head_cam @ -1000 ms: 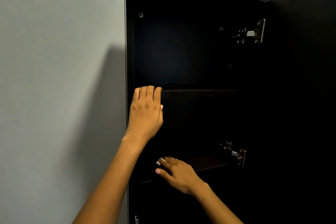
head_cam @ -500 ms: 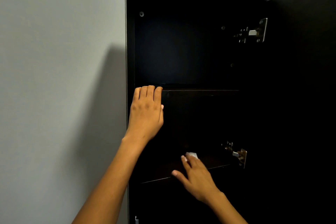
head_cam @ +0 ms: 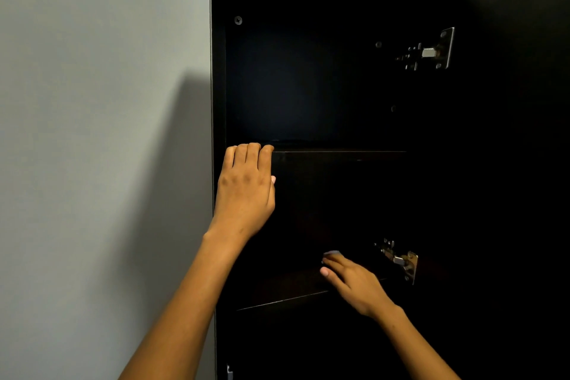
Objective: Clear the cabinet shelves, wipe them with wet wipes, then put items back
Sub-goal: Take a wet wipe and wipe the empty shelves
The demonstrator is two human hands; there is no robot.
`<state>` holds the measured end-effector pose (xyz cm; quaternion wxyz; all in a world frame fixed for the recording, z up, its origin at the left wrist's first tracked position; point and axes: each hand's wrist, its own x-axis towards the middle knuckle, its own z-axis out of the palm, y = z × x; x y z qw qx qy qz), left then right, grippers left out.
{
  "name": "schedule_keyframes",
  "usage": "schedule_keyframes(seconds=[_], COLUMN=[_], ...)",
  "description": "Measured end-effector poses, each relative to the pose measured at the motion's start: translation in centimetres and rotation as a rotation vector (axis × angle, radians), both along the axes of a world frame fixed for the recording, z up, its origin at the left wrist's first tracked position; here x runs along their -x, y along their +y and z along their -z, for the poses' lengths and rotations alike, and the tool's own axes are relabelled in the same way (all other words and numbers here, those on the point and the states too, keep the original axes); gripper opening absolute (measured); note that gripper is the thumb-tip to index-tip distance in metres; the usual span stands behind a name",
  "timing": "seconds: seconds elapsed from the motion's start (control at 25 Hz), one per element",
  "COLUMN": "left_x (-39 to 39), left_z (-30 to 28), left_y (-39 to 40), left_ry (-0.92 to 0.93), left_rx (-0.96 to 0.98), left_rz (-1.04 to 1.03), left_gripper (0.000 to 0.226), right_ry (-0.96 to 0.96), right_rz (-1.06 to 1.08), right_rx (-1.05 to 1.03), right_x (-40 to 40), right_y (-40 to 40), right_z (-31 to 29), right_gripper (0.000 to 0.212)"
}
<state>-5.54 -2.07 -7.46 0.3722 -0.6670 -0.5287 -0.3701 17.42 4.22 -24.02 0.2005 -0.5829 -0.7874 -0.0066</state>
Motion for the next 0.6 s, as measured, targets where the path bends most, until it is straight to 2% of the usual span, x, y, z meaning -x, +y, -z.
schedule_keyframes(seconds=[0.12,0.32,0.6], left_x=[0.0,0.1,0.1], left_z=[0.0,0.1,-0.1], left_y=[0.0,0.0,-0.1], left_ry=[-0.003,-0.007,0.001], left_rx=[0.007,0.022,0.033], left_rz=[0.007,0.015,0.0], left_gripper=[0.045,0.046,0.045], right_ry=[0.002,0.05,0.032], right_rz=[0.211,0.377,0.449], right_rx=[-0.023,0.078,-0.155], right_x=[-2.1,-2.3,-2.3], right_y=[0.6,1.1,-2.6], right_z=[0.2,0.0,2.1], right_gripper=[0.092,0.092,0.121])
